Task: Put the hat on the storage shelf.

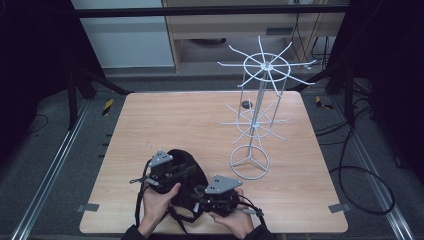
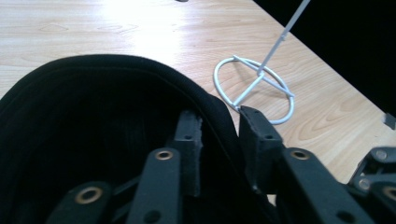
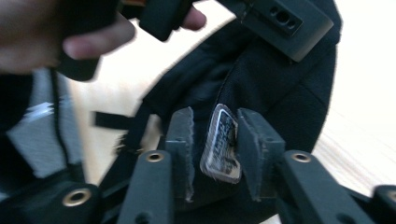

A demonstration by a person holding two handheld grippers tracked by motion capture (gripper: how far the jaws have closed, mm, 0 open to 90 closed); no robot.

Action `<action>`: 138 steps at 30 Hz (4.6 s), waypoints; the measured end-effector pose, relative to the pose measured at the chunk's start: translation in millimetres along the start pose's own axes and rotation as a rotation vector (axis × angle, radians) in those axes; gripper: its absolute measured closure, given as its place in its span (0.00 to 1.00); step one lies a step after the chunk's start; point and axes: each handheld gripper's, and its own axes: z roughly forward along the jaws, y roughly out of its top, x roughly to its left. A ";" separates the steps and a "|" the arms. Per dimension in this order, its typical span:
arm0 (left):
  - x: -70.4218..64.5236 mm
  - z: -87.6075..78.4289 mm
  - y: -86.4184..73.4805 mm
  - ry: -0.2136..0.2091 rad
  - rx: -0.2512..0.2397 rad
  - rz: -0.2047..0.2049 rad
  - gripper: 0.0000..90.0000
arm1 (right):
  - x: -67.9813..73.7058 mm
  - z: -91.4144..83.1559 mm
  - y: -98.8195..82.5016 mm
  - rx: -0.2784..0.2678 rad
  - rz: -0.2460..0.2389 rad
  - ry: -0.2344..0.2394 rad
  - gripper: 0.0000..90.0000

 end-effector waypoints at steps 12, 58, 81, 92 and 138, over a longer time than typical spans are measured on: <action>-2.4 -31.4 9.2 -0.064 -0.090 0.020 0.90 | -25.2 -39.4 -1.0 -0.095 0.052 -0.070 0.58; 41.8 -87.9 -46.4 0.006 -0.081 0.029 0.86 | 16.4 15.6 30.0 0.053 -0.183 -0.117 0.99; 88.6 -82.4 -59.4 0.337 0.030 -0.001 0.67 | 31.3 80.2 48.2 0.045 -0.104 -0.044 0.88; 68.3 -87.3 -34.8 0.280 -0.059 0.063 0.55 | -5.4 4.7 35.5 -0.060 -0.002 -0.147 0.63; 60.8 -9.1 -12.1 0.317 0.135 -0.026 0.87 | -116.5 -134.1 -88.7 0.011 0.271 -0.541 0.49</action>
